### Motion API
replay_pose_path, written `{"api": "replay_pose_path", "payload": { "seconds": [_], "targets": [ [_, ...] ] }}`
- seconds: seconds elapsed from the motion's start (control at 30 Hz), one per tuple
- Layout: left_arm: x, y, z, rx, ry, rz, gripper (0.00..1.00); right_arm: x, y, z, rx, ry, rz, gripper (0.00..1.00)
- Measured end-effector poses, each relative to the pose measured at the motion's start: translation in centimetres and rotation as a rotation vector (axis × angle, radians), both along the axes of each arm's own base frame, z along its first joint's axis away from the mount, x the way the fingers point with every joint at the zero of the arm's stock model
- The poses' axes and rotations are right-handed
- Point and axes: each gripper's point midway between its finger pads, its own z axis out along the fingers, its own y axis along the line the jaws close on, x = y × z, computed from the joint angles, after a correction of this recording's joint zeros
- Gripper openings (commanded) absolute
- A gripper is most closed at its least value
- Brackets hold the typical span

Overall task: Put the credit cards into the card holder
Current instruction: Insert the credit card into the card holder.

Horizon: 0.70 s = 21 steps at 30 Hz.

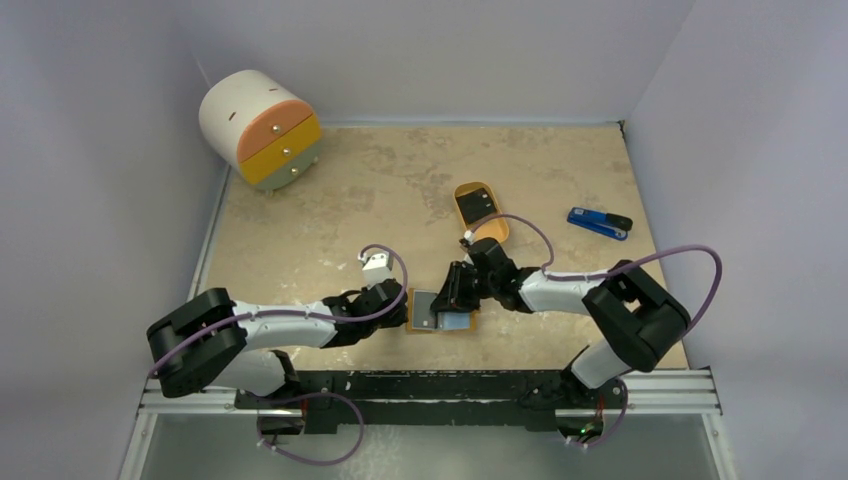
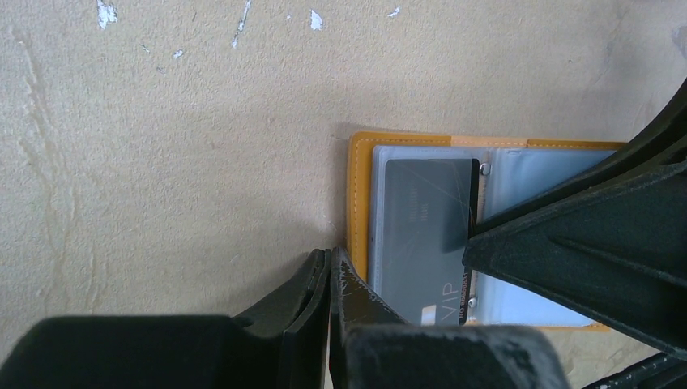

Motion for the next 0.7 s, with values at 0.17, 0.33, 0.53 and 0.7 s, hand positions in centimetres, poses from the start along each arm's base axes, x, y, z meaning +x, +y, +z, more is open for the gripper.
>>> {"api": "replay_pose_path", "payload": {
  "seconds": [0.17, 0.33, 0.53, 0.7],
  "targets": [
    [0.0, 0.1, 0.0, 0.004, 0.0, 0.002, 0.03, -0.1, -0.1, 0.3, -0.006, -0.002, -0.004, 0.34],
    [-0.4, 1.4, 0.1, 0.045, 0.005, 0.016, 0.09, -0.2, -0.7, 2.9, -0.012, -0.056, -0.007, 0.4],
    [-0.4, 3.2, 1.5, 0.074, -0.021, 0.047, 0.19, 0.3, -1.7, 7.3, -0.016, -0.174, -0.018, 0.4],
    [0.0, 3.5, 3.8, 0.063, -0.061, 0.057, 0.29, -0.2, -4.0, 7.8, -0.091, -0.202, -0.047, 0.4]
  ]
}}
